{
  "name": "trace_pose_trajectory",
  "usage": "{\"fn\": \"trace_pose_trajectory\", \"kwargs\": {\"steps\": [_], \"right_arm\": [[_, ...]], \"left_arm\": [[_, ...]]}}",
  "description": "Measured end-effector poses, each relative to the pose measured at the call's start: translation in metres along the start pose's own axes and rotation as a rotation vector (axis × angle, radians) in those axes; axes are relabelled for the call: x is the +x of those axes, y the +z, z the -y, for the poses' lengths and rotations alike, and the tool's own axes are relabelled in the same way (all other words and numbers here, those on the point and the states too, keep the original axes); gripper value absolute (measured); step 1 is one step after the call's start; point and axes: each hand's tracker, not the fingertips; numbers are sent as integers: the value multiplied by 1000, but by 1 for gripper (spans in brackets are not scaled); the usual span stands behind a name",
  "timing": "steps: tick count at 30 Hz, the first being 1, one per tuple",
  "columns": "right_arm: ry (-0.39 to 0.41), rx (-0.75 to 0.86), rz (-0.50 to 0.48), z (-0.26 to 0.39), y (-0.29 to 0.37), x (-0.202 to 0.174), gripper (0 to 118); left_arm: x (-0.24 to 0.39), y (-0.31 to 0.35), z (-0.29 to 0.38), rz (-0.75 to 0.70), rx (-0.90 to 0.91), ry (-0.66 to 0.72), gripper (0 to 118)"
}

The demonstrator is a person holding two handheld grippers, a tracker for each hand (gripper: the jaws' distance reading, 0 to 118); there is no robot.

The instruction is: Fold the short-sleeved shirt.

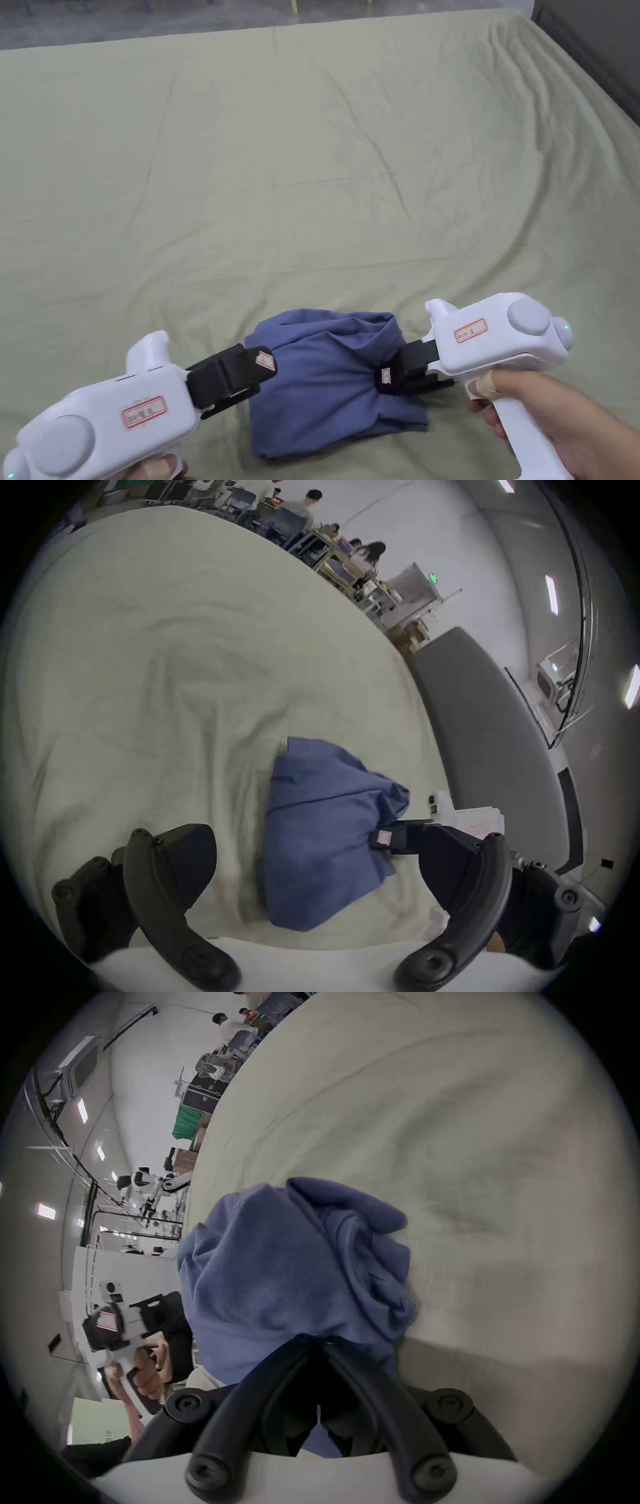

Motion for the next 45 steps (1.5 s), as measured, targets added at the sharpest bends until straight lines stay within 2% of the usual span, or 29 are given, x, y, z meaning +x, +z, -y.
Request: {"fn": "trace_pose_trajectory", "kwargs": {"steps": [4, 8, 9, 10, 11, 12, 13, 18, 20, 22, 25, 27, 30, 31, 33, 35, 39, 43, 45], "right_arm": [[-17, -2, -31, 1, 1, 7, 2], [-37, 7, -59, 4, 0, 13, 2], [-42, 11, -63, 4, 1, 14, 2], [-47, 17, -68, 6, 2, 15, 2], [-59, 26, -78, 7, 1, 18, 2], [-78, 29, -115, 9, 1, 19, 2], [-73, 35, -94, 11, 1, 20, 2], [-78, 58, -105, 15, 2, 19, 2], [-76, 80, -63, 19, 4, 7, 2], [29, 108, 81, 25, 12, -29, 2], [187, 235, 411, 44, 28, -105, 2], [268, 284, 522, 57, 34, -150, 2], [347, 352, 463, 82, 39, -213, 7], [360, 366, 464, 88, 36, -232, 15], [370, 369, 488, 98, 22, -269, 15], [333, 397, 528, 102, 1, -298, 15], [368, 408, 514, 110, -44, -361, 15], [384, 384, 473, 120, -77, -415, 15], [412, 340, 401, 127, -87, -436, 15]], "left_arm": [[13, -32, 3, 86, -85, -20, 118], [18, -62, 4, 34, -138, -77, 115], [16, -64, 3, 27, -147, -91, 103], [16, -62, 2, -25, -142, -129, 54], [17, -58, 0, -115, -123, -171, 34], [12, -58, -1, -22, -148, -128, 34], [10, -56, -2, 40, -172, -77, 34], [18, -51, 0, -9, -164, -100, 34], [21, -50, -2, -22, -168, -104, 34], [25, -43, -5, -54, -169, -116, 34], [22, -26, -15, -62, -163, -117, 34], [11, -13, -26, -61, -153, -104, 33], [-14, 11, -45, -119, -134, -95, 32], [-25, 20, -51, -164, -133, -125, 32], [-49, 37, -63, -242, -141, -152, 32], [-78, 56, -77, -292, -168, -145, 32], [-133, 102, -102, -449, -155, -164, 30], [-184, 141, -128, -710, -140, -227, 17], [-218, 162, -141, -773, -119, -167, 14]]}}
